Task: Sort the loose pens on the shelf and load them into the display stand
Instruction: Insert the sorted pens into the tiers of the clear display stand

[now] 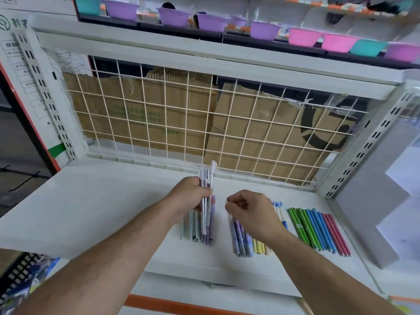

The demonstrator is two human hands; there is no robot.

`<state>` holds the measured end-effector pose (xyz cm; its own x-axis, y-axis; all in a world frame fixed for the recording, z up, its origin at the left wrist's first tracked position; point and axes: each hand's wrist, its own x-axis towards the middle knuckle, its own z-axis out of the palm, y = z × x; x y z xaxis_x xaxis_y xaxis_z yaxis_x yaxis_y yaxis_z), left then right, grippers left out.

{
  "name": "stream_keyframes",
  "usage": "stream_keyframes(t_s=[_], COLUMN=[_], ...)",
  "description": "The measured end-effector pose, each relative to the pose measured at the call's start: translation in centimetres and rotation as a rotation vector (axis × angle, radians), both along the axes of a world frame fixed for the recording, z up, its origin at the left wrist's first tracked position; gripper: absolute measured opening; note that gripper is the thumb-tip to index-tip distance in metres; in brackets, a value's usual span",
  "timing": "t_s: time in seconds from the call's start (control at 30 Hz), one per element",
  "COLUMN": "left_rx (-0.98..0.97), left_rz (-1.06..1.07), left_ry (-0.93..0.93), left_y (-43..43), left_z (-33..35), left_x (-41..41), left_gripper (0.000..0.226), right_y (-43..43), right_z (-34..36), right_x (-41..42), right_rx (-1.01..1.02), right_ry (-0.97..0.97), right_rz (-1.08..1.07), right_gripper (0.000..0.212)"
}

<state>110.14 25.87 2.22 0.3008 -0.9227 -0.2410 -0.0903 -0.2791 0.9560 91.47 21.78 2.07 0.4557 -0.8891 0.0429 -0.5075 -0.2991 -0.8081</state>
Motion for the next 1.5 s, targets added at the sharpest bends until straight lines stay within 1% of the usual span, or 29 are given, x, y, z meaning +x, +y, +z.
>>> stream_keyframes(t_s=[0.07,0.17,0.4,0.5,0.63,0.73,0.87,1.03,1.13,1.27,1.37,1.5], left_rx=[-0.044,-0.093,-0.146,-0.166,-0.193,-0.201,-0.206,-0.210,-0.217,-0.238,-0.254,-0.280], left_rz=[-0.046,-0.138,-0.276,-0.297,-0.298,-0.310,-0.366,-0.401,-0.414,-0.427,-0.427,-0.393], left_ry=[0.039,0.039,-0.061,-0.108,-0.115,-0.144,-0.162,-0.144,-0.148,-0.134,-0.115,0.008], left_y=[-0.5,-1.5,-3.6,-4.1,-5.1,-6.0,-7.0,-8.3,-9.6,-12.0,-14.1,-16.6], left_z=[0.8,1.8,4.5,5.3,5.7,5.9,6.5,7.6,8.3,9.1,10.5,11.5], left_x=[-2.3,-5.8,-15.2,-20.3,-27.3,-31.7,-36.5,-39.6,-40.1,-40.1,-40.4,-40.8], left_gripper=[0.009,0.006,0.009,0.007,0.012,0.014,0.010,0.011,0.015,0.007,0.007,0.014], right_y=[-0.1,-0.4,-1.6,-2.6,-3.6,-4.2,-4.9,-6.6,-7.9,-10.0,-12.1,-14.4], right_z=[1.2,2.7,5.2,6.0,7.0,7.9,9.0,9.7,10.0,10.9,12.2,14.1], right_x=[-1.0,-3.4,-12.1,-16.8,-23.5,-28.3,-33.3,-36.4,-37.1,-37.3,-37.3,-37.6], right_rx=[0.006,0.027,0.023,-0.004,0.055,0.092,0.104,0.082,0.071,0.043,0.003,-0.058], right_ry=[-0.041,-0.088,-0.273,-0.289,-0.318,-0.340,-0.337,-0.289,-0.300,-0.296,-0.315,-0.350], right_rz=[-0.036,-0.078,-0.194,-0.224,-0.217,-0.185,-0.175,-0.194,-0.197,-0.210,-0.214,-0.213], right_gripper=[0.004,0.005,0.012,0.015,0.013,0.016,0.017,0.018,0.019,0.018,0.021,0.021])
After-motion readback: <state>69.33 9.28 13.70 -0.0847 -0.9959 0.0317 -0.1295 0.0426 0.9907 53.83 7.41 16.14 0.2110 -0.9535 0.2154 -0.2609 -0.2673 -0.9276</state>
